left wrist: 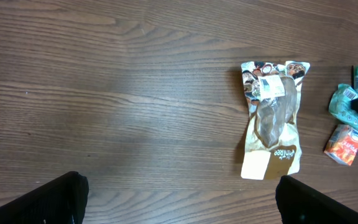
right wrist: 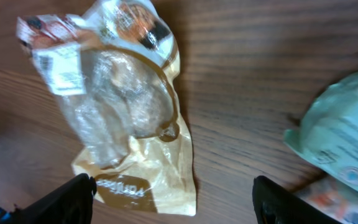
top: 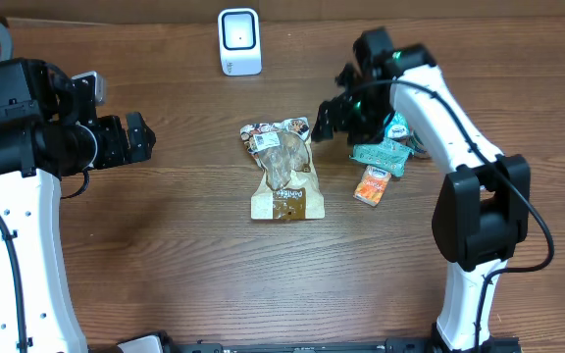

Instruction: Scan the item barcode

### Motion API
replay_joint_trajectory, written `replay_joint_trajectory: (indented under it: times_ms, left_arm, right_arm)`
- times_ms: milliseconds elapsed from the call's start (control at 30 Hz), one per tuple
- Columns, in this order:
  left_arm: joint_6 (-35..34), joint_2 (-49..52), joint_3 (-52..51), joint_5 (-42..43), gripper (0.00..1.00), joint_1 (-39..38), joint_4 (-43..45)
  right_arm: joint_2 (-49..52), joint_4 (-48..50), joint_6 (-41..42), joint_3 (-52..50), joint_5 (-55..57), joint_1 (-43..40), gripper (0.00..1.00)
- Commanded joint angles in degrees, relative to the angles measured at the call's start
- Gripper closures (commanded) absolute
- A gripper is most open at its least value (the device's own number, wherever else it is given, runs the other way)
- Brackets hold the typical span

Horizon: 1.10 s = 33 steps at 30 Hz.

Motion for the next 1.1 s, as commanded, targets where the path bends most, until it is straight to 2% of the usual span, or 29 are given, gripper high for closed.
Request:
replay_joint_trajectory:
  times_ms: [0, 533, 733, 967, 1000, 1067]
  left_arm:
    - [-0.39, -0.11, 0.24, 0.46, 0.00, -0.37, 0.04]
    - [-0.44, -0.11, 0.24, 0.48, 0.00, -0.37, 0.31]
    - [-0.44, -0.11, 0.24, 0.70, 0.00, -0.37, 6.54]
    - [-6.69, -0.11, 0.24, 2.43, 0.00, -0.37, 8.74]
    - [-6.71, -0.11, 0.22, 2.45, 0.03, -0.37, 8.87]
    - [-8.74, 0.31, 0.17, 2.82, 0.39, -0.63, 8.76]
  right_arm:
    - [-0.61, 5.60, -0.33, -6.56, -2.73, 0.17, 0.20]
    - [-0.61, 23.47, 0.55, -18.97, -7.69, 0.24, 0.21]
    - [-0.61, 28.92, 1.90, -24.02, -9.79, 0.24, 0.21]
    - [-0.61, 31.08, 3.23, -24.81, -9.77, 0.31, 0.21]
    - [-0.61, 31.23, 3.32, -24.81, -9.77, 0.31, 0.20]
    - [-0.61, 31.26, 3.41, -24.81, -9.79, 0.31, 0.19]
